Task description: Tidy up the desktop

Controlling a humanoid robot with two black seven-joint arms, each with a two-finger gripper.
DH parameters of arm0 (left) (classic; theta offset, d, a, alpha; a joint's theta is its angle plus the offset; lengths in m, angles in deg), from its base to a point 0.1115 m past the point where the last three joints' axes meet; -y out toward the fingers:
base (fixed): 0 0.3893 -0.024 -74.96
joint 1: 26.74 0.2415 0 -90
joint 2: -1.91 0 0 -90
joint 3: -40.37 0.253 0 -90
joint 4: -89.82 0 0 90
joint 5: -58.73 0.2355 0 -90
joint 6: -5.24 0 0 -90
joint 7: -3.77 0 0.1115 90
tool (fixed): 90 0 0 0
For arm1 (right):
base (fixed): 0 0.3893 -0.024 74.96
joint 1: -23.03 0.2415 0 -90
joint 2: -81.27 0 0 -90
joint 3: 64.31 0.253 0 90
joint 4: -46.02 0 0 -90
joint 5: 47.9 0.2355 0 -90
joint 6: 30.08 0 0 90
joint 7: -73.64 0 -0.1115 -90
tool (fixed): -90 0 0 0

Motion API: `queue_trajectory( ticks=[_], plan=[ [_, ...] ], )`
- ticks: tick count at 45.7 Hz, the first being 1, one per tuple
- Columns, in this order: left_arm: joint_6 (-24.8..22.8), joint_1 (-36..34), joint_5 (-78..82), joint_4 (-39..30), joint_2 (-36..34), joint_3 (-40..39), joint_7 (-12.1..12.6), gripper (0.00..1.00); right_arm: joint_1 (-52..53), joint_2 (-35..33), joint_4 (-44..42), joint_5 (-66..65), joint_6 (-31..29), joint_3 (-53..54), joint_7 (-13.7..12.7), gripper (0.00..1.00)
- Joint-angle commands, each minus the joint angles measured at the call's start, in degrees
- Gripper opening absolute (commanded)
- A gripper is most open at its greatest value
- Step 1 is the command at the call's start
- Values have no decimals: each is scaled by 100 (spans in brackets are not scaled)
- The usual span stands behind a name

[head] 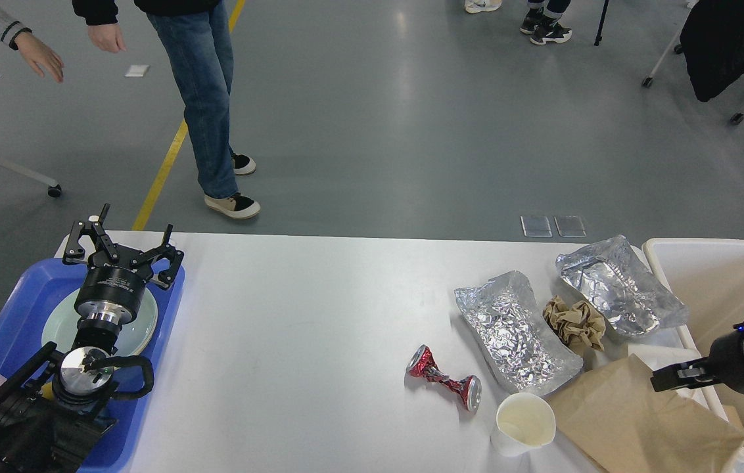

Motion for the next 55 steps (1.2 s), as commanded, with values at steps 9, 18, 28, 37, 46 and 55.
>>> queue_trajectory(
  ticks=[9,18,28,37,46,55],
  plan=[
    [1,0,-1,0,-7,0,0,96,-463,166,-324,-266,382,-469,432,70],
    [1,0,-1,0,2,0,0,96,-541,254,-289,-187,373,-399,1127,72],
    [1,0,-1,0,-7,0,0,96,-1121,597,-403,849,435,-293,969,81],
    [1,0,-1,0,2,0,0,96,-1280,729,-412,1096,452,-293,960,49],
    [1,0,-1,0,2,0,0,96,-1359,746,-368,1123,435,-293,863,0],
    [1,0,-1,0,2,0,0,96,-1307,702,-219,1158,409,-258,723,0]
  ],
)
